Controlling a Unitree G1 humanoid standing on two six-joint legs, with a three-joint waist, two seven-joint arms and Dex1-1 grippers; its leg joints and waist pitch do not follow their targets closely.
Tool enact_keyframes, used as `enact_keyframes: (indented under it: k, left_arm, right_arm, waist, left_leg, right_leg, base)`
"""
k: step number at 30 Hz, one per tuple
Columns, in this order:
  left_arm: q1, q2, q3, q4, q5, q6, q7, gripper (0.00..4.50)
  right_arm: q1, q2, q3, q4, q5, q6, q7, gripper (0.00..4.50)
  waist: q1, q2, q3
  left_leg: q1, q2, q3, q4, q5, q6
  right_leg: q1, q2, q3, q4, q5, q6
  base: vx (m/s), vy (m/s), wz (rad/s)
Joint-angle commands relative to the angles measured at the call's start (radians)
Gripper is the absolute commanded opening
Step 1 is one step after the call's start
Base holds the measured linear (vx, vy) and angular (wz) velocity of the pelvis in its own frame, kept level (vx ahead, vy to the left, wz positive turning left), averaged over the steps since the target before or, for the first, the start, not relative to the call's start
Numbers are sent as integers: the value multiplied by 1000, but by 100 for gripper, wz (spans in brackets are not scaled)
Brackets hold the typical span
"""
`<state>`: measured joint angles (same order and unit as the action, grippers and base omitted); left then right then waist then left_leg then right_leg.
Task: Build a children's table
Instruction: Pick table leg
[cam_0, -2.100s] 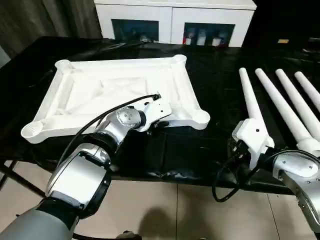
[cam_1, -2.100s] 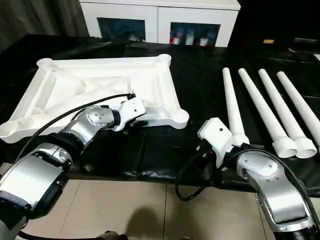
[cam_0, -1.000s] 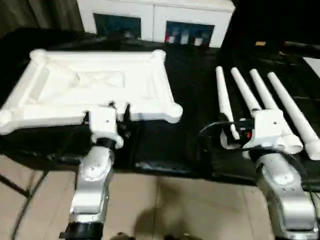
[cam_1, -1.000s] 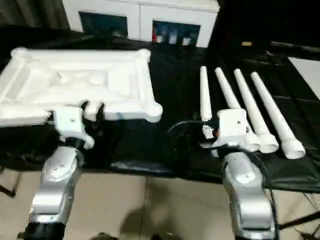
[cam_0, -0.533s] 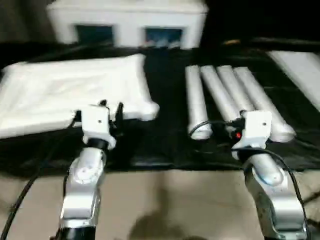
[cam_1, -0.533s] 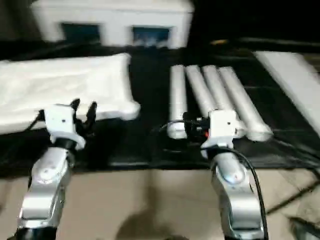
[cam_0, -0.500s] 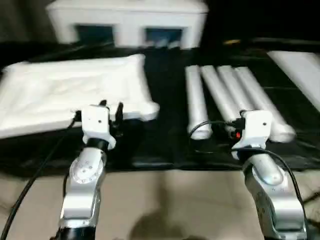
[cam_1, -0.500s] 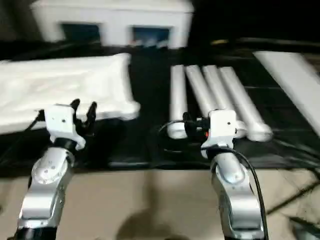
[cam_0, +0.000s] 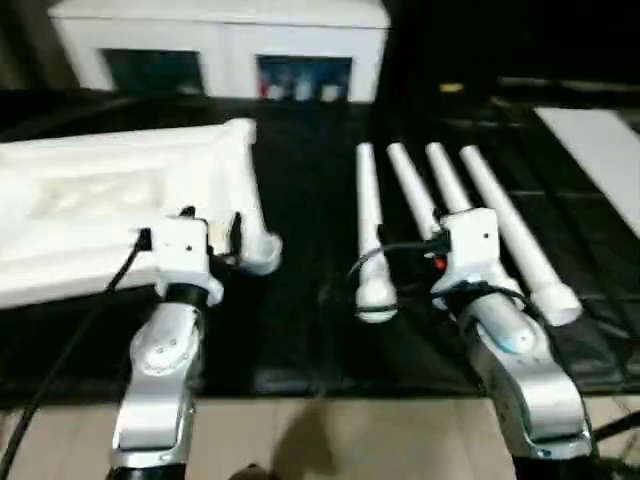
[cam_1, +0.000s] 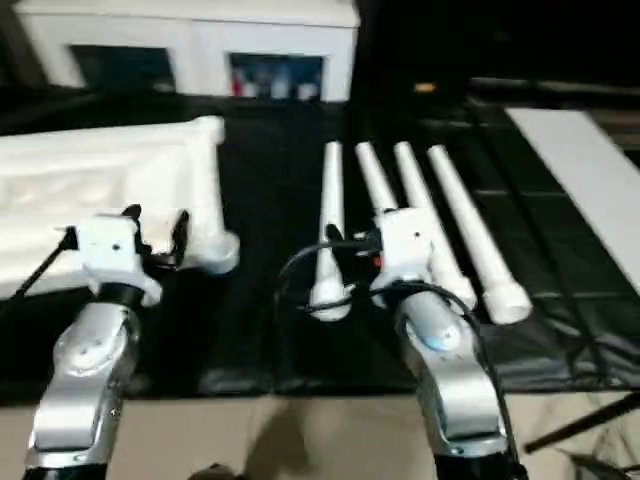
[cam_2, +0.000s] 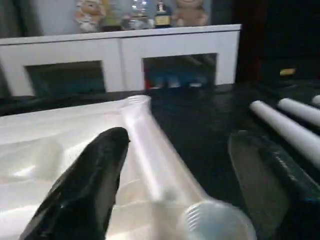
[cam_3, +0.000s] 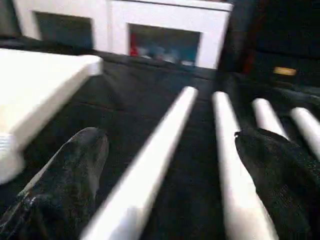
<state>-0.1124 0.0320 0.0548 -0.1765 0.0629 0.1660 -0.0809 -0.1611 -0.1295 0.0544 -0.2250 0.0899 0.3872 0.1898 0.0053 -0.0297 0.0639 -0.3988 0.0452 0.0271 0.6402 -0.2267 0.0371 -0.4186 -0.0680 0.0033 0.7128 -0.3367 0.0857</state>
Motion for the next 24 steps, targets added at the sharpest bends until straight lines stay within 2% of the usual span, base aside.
enact_keyframes:
  k: [1, 2, 3, 4, 5, 6, 7, 8, 9, 10, 11, 12, 13, 14, 15, 16, 17, 18, 19, 20, 21, 22, 23, 24]
  left_arm:
    - [18, 0, -12, -28, 2, 15, 6, 397]
    - [20, 2, -11, -30, 3, 17, 7, 399]
    - [20, 2, -11, -30, 3, 17, 7, 419]
    - [22, 5, -9, -31, 5, 21, 10, 419]
    - [25, 11, -9, -31, 7, 20, 9, 434]
    - [26, 16, -11, -29, 12, 27, 8, 442]
    - [26, 17, -10, -27, 10, 30, 5, 446]
    - [26, 21, -10, -24, 9, 26, 2, 448]
    - [24, 26, -11, -20, 4, 25, -6, 448]
    - [24, 26, -12, -19, 4, 25, -7, 448]
    - [22, 31, -13, -15, -5, 22, -19, 448]
    - [20, 37, -15, -13, -10, 20, -28, 448]
    - [13, 51, -22, -6, -18, 24, -50, 448]
    - [0, 70, -31, 5, -26, 26, -79, 448]
    - [-1, 71, -31, 6, -26, 26, -80, 448]
    - [-6, 77, -33, 11, -29, 24, -91, 448]
    - [-24, 101, -42, 23, -39, 12, -130, 448]
    - [-32, 111, -46, 28, -41, 5, -144, 448]
    - [-34, 114, -46, 29, -45, 5, -151, 448]
    - [-52, 139, -49, 38, -76, 5, -213, 448]
    - [-54, 143, -50, 37, -82, 9, -222, 448]
    - [-63, 166, -53, 30, -126, 37, -291, 448]
    - [-66, 172, -54, 28, -137, 47, -309, 448]
    - [-69, 191, -60, 21, -156, 66, -346, 448]
  right_arm:
    - [-4, 0, -2, 10, 18, -2, 19, 450]
    - [-2, 5, -3, 9, 26, -2, 26, 450]
    - [-2, 5, -3, 9, 26, -2, 26, 450]
    - [1, 17, -12, 7, 46, 6, 30, 450]
    - [5, 13, -4, 3, 48, 10, 39, 450]
    - [8, 7, 5, -1, 44, 13, 43, 450]
    - [10, 3, 13, -5, 41, 19, 46, 450]
    - [10, 5, 16, -11, 47, 31, 50, 450]
    - [6, 10, 11, -13, 56, 51, 48, 450]
    - [5, 11, 10, -13, 58, 55, 48, 450]
    - [-5, 24, -6, -12, 81, 76, 47, 450]
    - [-13, 30, -16, -8, 95, 97, 44, 450]
    - [-34, 36, -31, 6, 107, 137, 34, 450]
    - [-64, 37, -46, 39, 106, 201, 14, 450]
    - [-65, 37, -46, 41, 106, 204, 13, 450]
    - [-77, 37, -53, 56, 105, 232, 4, 450]
    - [-115, 39, -67, 108, 105, 287, -14, 450]
    - [-133, 40, -72, 132, 104, 299, -19, 450]
    - [-139, 41, -73, 139, 104, 300, -20, 450]
    - [-188, 43, -83, 198, 110, 312, -30, 450]
    - [-194, 42, -84, 204, 112, 314, -29, 450]
    - [-237, 38, -90, 247, 123, 325, -24, 450]
    - [-249, 36, -92, 258, 125, 328, -23, 450]
    - [-277, 32, -96, 283, 122, 333, -25, 450]
  waist:
    - [11, -28, -44]
    - [32, -34, -51]
    - [34, -55, -37]
    - [55, -35, -26]
    - [68, -14, -33]
    - [67, 9, -40]
    - [58, 25, -36]
    - [43, 45, -65]
    - [21, 47, -86]
    - [26, 48, -89]
    - [35, 35, -88]
    - [43, 26, -79]
    - [47, 29, -82]
    - [46, 33, -81]
    - [44, 31, -73]
    - [42, 33, -60]
    - [42, 45, -51]
    - [34, 42, -43]
    - [32, 39, -40]
    - [31, 36, -38]
    - [28, 34, -38]
    - [27, 29, -37]
    - [26, 29, -40]
    - [25, 23, -40]
  left_leg:
    - [-14, -13, -15, -67, -67, 317]
    - [2, 15, 34, 56, -182, 155]
    - [-27, 29, 37, 80, -155, 119]
    - [-31, 55, 37, 59, -84, 58]
    - [-24, 73, 40, 25, -34, 45]
    - [-4, 99, 49, -46, 74, 52]
    - [10, 119, 50, -82, 143, 44]
    - [77, 160, 13, -77, 329, 138]
    - [132, 182, -25, -39, 588, 228]
    - [132, 182, -37, -26, 741, 245]
    - [122, 165, -29, -8, 939, 223]
    - [80, 128, -1, -20, 867, 165]
    - [70, 117, 9, -24, 795, 139]
    - [53, 120, 11, -38, 665, 95]
    - [49, 121, 17, -46, 562, 70]
    - [41, 130, 27, -67, 300, 20]
    - [40, 141, 28, -86, 65, -27]
    - [41, 148, 31, -105, -145, -76]
    - [41, 150, 35, -111, -219, -95]
    - [46, 152, 43, -115, -310, -121]
    - [46, 150, 47, -117, -345, -134]
    - [47, 153, 52, -117, -345, -135]
    - [43, 153, 57, -119, -332, -136]
    - [39, 156, 66, -121, -313, -136]
  right_leg:
    - [89, -48, 52, -159, 203, 61]
    - [120, -164, 134, -244, -203, 43]
    - [162, -172, 139, -246, -318, -22]
    - [178, -158, 137, -238, -351, -143]
    - [194, -138, 124, -231, -244, -261]
    - [185, -78, 79, -199, -12, -319]
    - [163, -51, 40, -176, 87, -312]
    - [106, 0, -6, -101, 295, -259]
    - [38, -12, -8, -77, 342, -219]
    - [30, -22, 0, -78, 366, -193]
    - [25, -39, 20, -92, 435, -155]
    - [61, -43, 21, -102, 472, -154]
    - [76, -41, 20, -102, 486, -157]
    - [90, -41, 16, -103, 471, -179]
    - [89, -41, 14, -115, 421, -192]
    - [96, -54, 16, -126, 300, -232]
    - [101, -63, 16, -133, 197, -272]
    - [101, -66, 17, -142, 85, -294]
    - [100, -69, 19, -148, 34, -294]
    - [92, -76, 22, -157, -59, -285]
    - [87, -81, 24, -164, -132, -274]
    - [84, -82, 23, -168, -151, -266]
    - [82, -83, 20, -168, -180, -258]
    - [79, -82, 20, -170, -187, -247]
  base:
    - [136, -155, 85]
    - [77, -118, 59]
    - [87, -105, 27]
    - [123, -76, 9]
    - [123, -76, 9]
    - [121, -15, 20]
    - [156, 55, 11]
    - [156, 55, 11]
    - [151, 75, 5]
    - [69, 71, 5]
    - [69, 71, 5]
    - [32, 69, 3]
    - [0, 0, 0]
    - [0, 0, 0]
    - [-56, 18, -1]
    - [-98, -2, 2]
    - [-98, -2, 2]
    - [-114, -17, 1]
    - [-114, -25, 4]
    - [-114, -25, 4]
    - [-108, -29, 5]
    - [-99, -37, 1]
    - [-99, -37, 1]
    - [-82, -37, -2]
